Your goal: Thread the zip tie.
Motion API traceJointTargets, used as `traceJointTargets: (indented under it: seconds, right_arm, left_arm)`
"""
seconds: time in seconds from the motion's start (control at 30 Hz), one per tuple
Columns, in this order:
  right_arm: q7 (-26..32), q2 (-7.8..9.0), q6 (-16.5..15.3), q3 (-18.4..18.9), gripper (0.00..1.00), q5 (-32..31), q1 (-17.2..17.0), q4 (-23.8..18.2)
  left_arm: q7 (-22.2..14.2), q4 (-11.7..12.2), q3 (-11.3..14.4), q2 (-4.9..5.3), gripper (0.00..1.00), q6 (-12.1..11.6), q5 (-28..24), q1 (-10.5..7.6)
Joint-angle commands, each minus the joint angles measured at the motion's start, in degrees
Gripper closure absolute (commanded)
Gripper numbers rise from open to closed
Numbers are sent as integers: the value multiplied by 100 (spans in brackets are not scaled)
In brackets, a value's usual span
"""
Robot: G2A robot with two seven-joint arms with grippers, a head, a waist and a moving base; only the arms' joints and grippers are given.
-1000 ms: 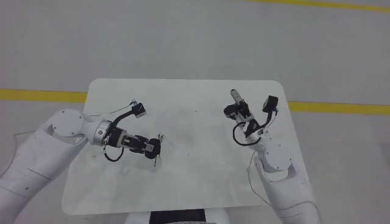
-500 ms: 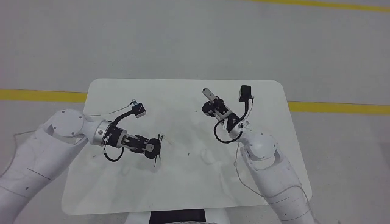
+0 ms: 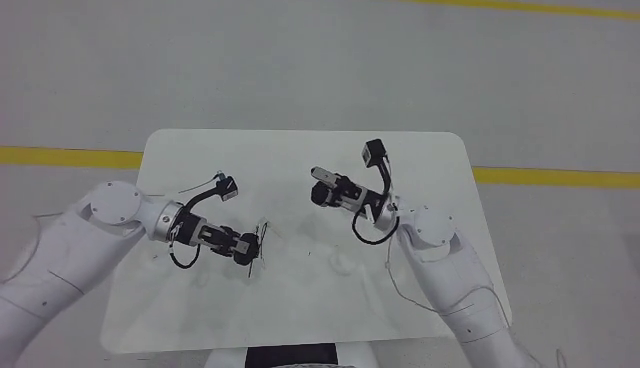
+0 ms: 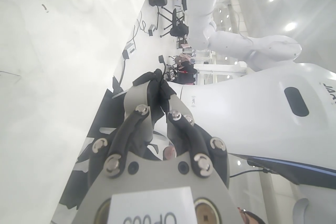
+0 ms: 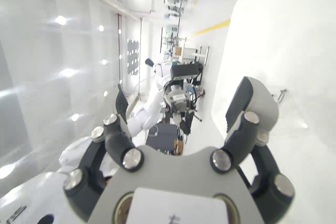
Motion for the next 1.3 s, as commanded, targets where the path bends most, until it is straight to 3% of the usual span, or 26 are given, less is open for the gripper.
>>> traceJointTargets:
  seconds: [0.0, 0.2, 0.47, 0.6, 0.83, 1.03, 1.27]
  right_arm:
    - [309, -22, 5, -152, 0, 86, 163, 200]
    - [714, -84, -153, -462, 0, 296, 471, 531]
    - [714, -84, -153, -462, 0, 296, 471, 531]
    - [606, -113, -200, -498, 0, 661, 402, 593]
    - [1071, -192, -327, -712, 0, 1381, 579, 1024]
    - [1132, -261, -571, -847, 0, 1686, 716, 1274]
    - [1019, -263, -546, -856, 0, 1648, 681, 1220]
  left_arm:
    - [0, -8, 65, 32, 100, 0, -136, -42]
    - [0, -2, 284, 120, 100, 0, -184, -233]
    - [92, -25, 284, 114, 100, 0, -169, -229]
    - [198, 92, 293, 38, 100, 0, -300, -283]
    - [0, 258, 195, -193, 100, 0, -361, -333]
    - [0, 236, 225, -387, 100, 0, -234, -336]
    - [0, 239, 237, -413, 100, 0, -169, -356]
